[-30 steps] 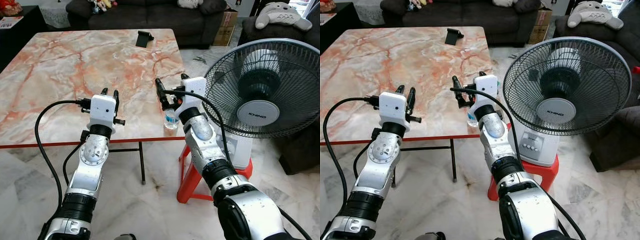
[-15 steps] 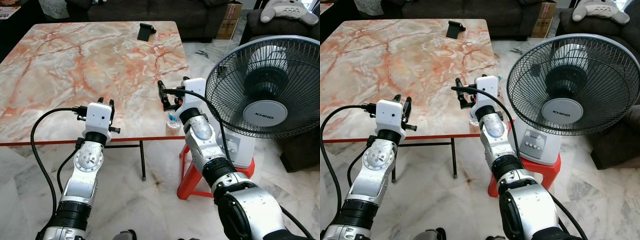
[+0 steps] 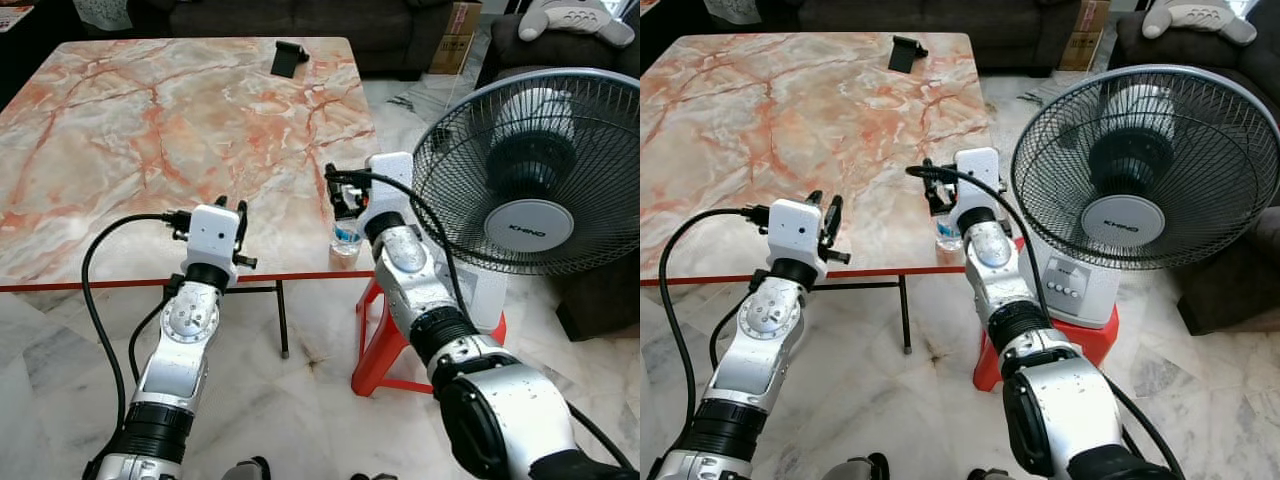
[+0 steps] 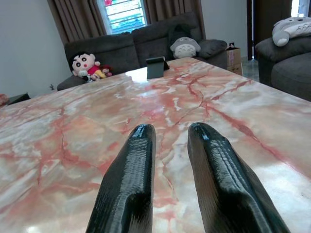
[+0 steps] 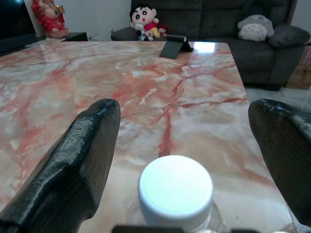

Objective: Picking trash to rubbish bin

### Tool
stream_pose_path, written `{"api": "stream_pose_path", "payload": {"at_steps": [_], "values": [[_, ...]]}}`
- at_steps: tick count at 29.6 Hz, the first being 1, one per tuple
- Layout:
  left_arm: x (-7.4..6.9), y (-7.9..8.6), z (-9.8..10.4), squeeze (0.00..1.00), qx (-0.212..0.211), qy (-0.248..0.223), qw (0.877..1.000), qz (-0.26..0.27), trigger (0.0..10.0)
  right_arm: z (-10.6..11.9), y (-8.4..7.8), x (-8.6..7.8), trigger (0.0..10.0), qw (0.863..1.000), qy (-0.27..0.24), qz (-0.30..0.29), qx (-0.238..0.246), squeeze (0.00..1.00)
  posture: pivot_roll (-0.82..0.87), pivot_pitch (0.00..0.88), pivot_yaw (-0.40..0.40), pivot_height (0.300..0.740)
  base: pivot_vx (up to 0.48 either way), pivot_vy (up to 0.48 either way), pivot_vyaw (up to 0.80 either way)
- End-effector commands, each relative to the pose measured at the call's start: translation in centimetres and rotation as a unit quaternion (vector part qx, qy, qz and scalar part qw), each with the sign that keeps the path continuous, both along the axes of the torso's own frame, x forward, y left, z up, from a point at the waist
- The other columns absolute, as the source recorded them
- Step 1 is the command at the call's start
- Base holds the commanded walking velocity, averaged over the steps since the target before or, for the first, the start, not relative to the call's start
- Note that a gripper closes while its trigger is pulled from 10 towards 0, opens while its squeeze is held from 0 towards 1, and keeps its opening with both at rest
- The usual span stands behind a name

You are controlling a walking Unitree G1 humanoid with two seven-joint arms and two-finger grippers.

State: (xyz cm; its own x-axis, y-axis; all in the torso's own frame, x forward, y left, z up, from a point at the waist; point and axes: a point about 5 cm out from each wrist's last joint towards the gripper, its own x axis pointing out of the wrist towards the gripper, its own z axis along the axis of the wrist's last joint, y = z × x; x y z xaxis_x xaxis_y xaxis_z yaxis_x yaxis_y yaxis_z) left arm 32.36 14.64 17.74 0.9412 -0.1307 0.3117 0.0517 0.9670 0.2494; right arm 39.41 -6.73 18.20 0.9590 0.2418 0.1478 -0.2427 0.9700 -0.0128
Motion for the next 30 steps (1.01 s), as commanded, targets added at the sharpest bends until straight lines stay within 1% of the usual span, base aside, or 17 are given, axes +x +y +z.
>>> {"api": "stream_pose_path", "payload": {"at_steps": [1,7,8,9,10,11,30], "values": [[-0.2,-0.2,0.3,0.0,0.004,-0.004,1.0,-0.008,10.0,0.3,0.4,0.2,10.0,1.0,0.007,0.001,-0.005,0.0,0.17,0.153,-0.034,0.74,0.0,0.0,0.0],[-0.1,-0.4,0.3,0.0,0.004,-0.003,1.0,-0.012,10.0,0.4,0.0,0.2,10.0,1.0,0.004,-0.01,0.001,0.0,0.17,0.146,-0.032,0.74,0.0,0.0,0.0],[-0.1,-0.6,0.3,0.0,0.003,-0.003,1.0,-0.018,10.0,0.3,0.0,0.2,4.9,1.0,0.004,-0.01,0.003,0.0,0.17,0.139,-0.029,0.74,0.0,0.0,0.0],[0.0,-0.7,0.3,0.0,0.002,-0.003,1.0,-0.02,10.0,0.3,0.0,0.2,4.5,1.0,0.005,-0.01,0.002,0.0,0.17,0.137,-0.027,0.74,0.0,0.0,0.0],[0.0,-0.8,0.3,0.0,0.002,-0.003,1.0,-0.021,10.0,0.2,0.0,0.2,3.8,1.0,0.006,-0.011,0.001,0.0,0.17,0.137,-0.027,0.74,0.0,0.0,0.0],[0.0,-0.9,0.4,0.0,0.001,-0.004,1.0,-0.023,10.0,0.2,-0.1,0.2,0.0,1.0,0.008,-0.012,0.0,0.0,0.17,0.133,-0.027,0.74,0.0,0.0,0.0],[0.3,-1.2,0.6,0.0,0.006,-0.004,0.999,-0.036,10.0,-0.9,0.3,0.0,0.0,0.999,0.034,-0.002,-0.011,0.0,0.17,0.117,-0.02,0.74,0.0,0.0,0.0]]}}
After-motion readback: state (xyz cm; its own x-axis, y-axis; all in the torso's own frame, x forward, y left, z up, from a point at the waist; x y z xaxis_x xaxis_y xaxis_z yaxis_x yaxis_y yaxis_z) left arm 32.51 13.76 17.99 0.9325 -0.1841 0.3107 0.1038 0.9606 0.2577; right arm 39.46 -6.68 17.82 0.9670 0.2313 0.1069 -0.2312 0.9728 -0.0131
